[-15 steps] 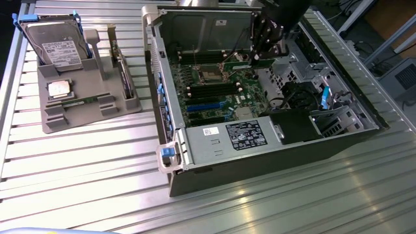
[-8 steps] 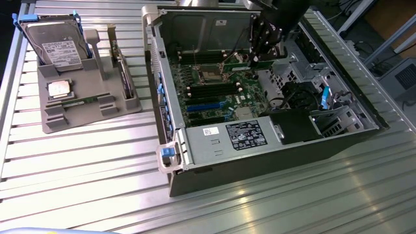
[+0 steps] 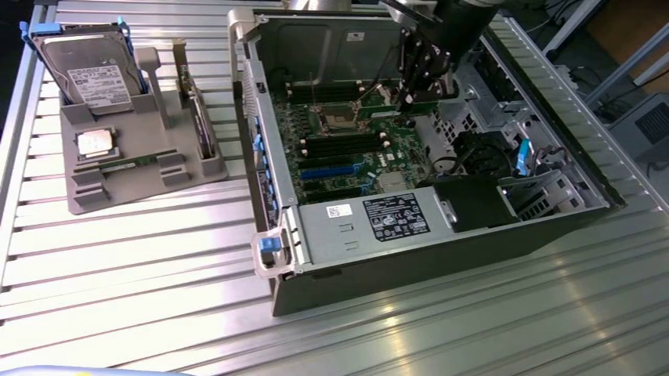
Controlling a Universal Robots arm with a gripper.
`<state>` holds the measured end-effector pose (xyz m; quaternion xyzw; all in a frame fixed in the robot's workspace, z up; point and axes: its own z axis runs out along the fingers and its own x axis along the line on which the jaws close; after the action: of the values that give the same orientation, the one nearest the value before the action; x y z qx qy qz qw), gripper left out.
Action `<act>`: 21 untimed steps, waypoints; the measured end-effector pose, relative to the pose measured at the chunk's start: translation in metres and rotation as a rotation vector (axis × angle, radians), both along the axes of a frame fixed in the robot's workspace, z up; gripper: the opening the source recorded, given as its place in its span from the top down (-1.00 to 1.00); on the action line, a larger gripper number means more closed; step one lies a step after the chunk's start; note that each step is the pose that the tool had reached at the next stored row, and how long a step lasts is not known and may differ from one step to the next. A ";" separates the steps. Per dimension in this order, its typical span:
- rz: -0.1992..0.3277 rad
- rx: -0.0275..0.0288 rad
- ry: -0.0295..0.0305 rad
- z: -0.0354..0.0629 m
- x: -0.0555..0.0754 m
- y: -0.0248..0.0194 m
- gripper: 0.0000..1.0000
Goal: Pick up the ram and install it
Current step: 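Insert the ram into the slot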
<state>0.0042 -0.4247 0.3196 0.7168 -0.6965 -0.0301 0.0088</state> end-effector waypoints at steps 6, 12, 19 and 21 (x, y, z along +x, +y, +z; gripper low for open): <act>0.000 0.0000 0.0000 -0.0056 0.000 0.0000 0.74; 0.000 0.0000 0.0000 -0.0106 0.000 0.0000 0.74; -0.004 0.0000 0.0000 -0.0168 -0.005 0.0000 0.74; -0.009 0.0001 0.0000 -0.0180 -0.006 0.0000 0.74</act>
<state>-0.0017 -0.4247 0.3017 0.7138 -0.6996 -0.0302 0.0087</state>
